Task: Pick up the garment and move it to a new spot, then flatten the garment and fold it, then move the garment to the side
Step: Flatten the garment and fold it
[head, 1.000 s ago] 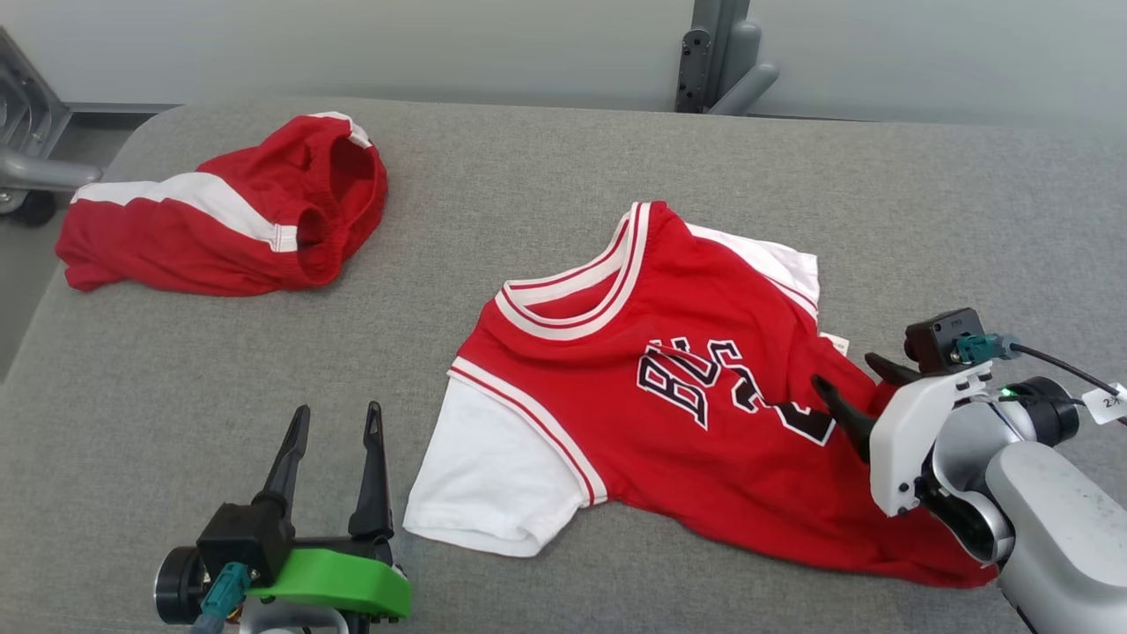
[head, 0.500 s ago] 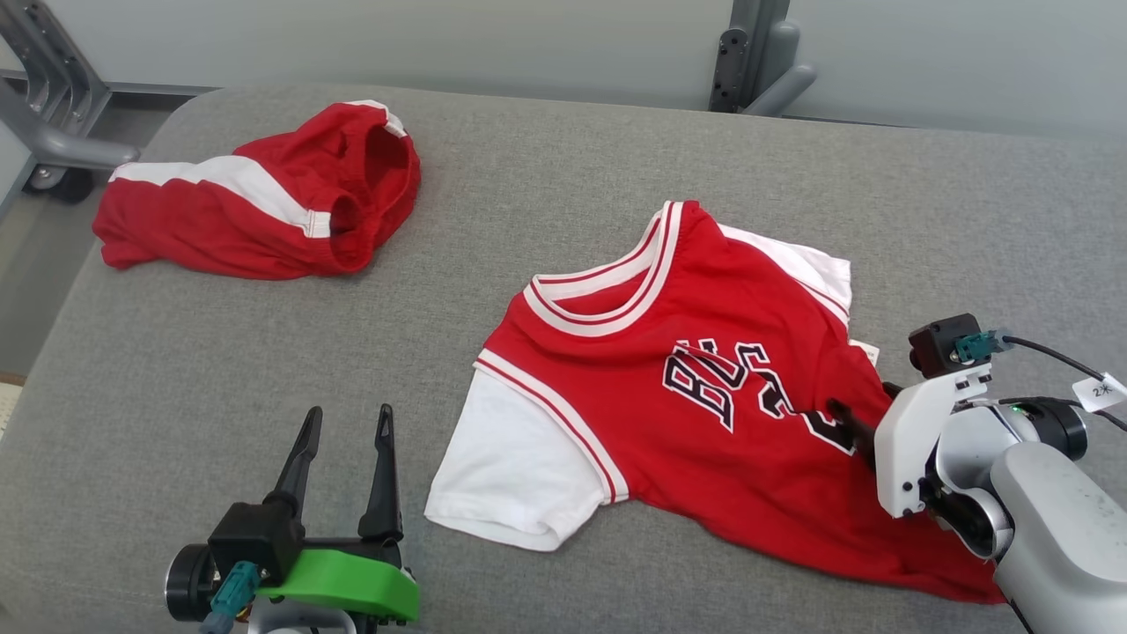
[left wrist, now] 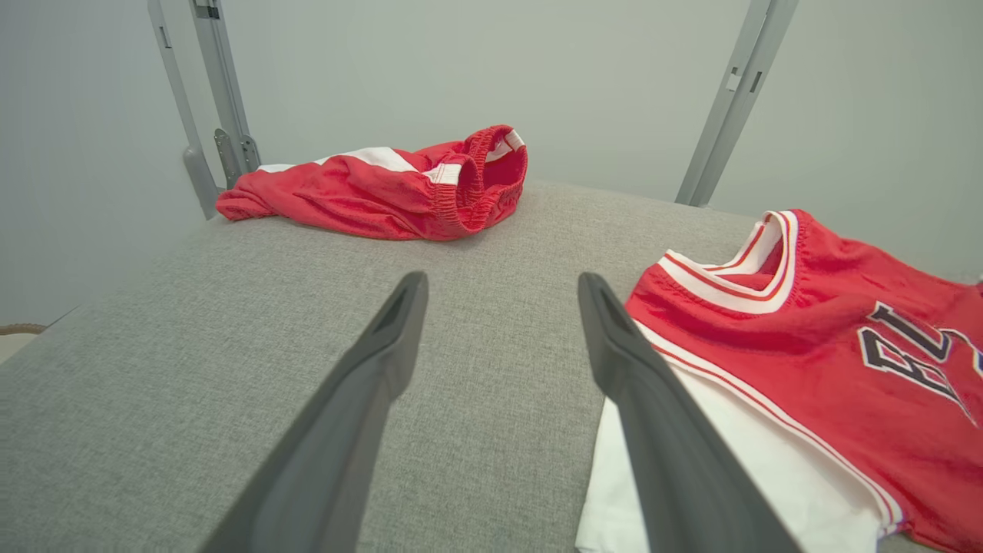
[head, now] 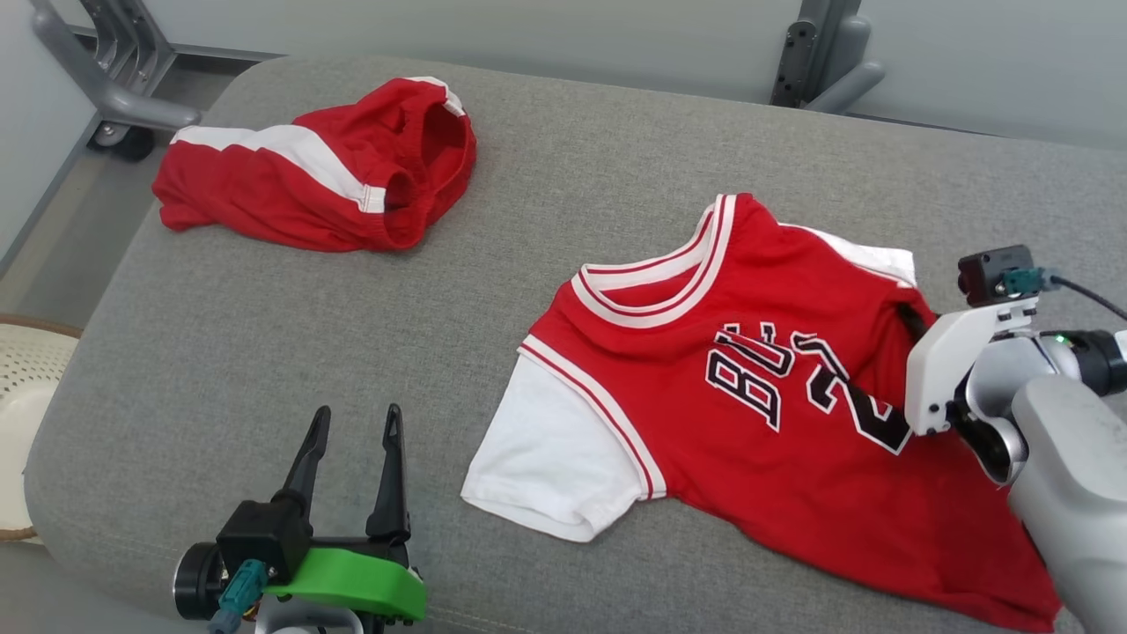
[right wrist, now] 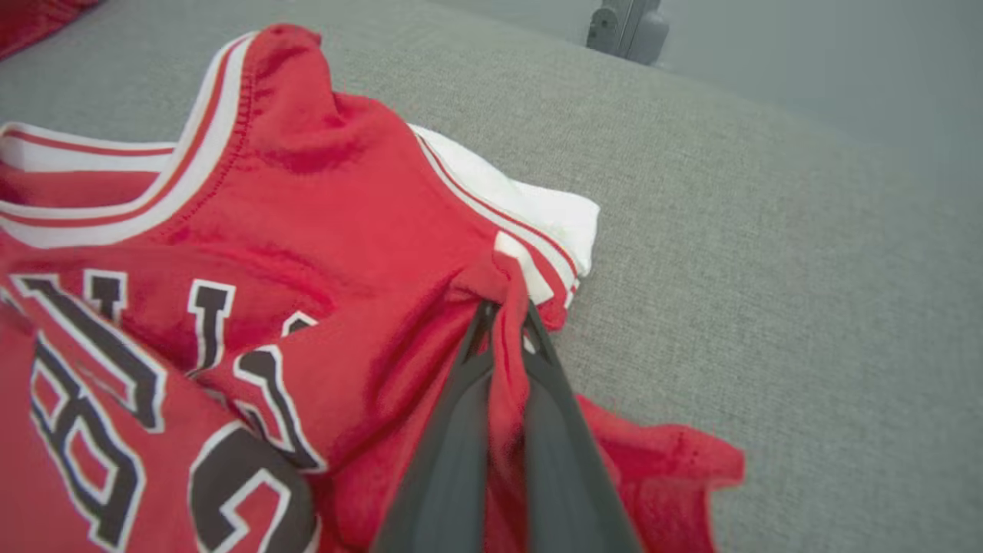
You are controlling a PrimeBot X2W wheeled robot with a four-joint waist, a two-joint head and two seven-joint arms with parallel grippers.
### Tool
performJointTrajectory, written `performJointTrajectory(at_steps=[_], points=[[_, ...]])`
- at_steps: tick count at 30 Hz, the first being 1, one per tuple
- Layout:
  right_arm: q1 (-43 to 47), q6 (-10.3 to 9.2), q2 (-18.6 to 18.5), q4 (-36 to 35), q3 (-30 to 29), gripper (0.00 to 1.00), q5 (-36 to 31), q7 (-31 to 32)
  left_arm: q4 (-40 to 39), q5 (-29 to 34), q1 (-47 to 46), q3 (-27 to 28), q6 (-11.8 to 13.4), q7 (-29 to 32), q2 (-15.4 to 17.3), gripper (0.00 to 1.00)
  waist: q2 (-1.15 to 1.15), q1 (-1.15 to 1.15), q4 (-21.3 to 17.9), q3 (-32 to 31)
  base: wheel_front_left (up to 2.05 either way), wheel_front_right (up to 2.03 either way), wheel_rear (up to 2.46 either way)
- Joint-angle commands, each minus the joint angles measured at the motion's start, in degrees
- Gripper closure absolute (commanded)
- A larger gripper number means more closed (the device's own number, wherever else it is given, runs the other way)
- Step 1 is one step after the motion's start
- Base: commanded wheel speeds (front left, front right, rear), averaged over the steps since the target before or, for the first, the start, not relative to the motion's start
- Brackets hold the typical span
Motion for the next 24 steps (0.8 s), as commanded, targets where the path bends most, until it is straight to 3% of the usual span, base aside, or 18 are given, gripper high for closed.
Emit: performJointTrajectory(at_steps=[1,7,15,23,24], points=[[-0.96,-0.02,-0.52,0.4,-0.28,1.0,-0.54,-0.55,0.0,-0.36,-0.24,-0.09,0.23,-0.02,0.06,0.0,0.12,0.0,0.63,0.15,0.0,0.0,0.0],[-7.13,-0.02,-2.14,2.24,-1.36,1.0,-3.54,-3.77,-0.2,-1.01,-0.34,-0.59,0.56,-0.02,0.05,0.0,0.12,0.0,2.29,0.7,0.0,0.0,0.0],[-17.91,-0.04,-4.09,6.53,-5.0,1.0,-12.39,-7.37,-0.62,-1.68,-1.8,-1.35,0.65,-0.03,0.05,0.0,0.12,0.0,5.16,3.64,0.0,0.0,0.0],[-25.6,-0.04,-1.9,15.16,-10.16,1.0,-22.66,-9.56,-0.81,-2.33,-3.26,-2.32,1.25,-0.02,0.05,0.0,0.12,0.0,7.94,6.6,0.0,0.0,0.0],[-25.94,-0.04,-1.49,16.14,-11.1,0.91,-23.8,-9.97,-0.79,-2.43,-3.43,-2.34,1.27,-0.02,0.05,0.0,0.12,0.0,8.0,6.7,0.0,0.0,0.0]])
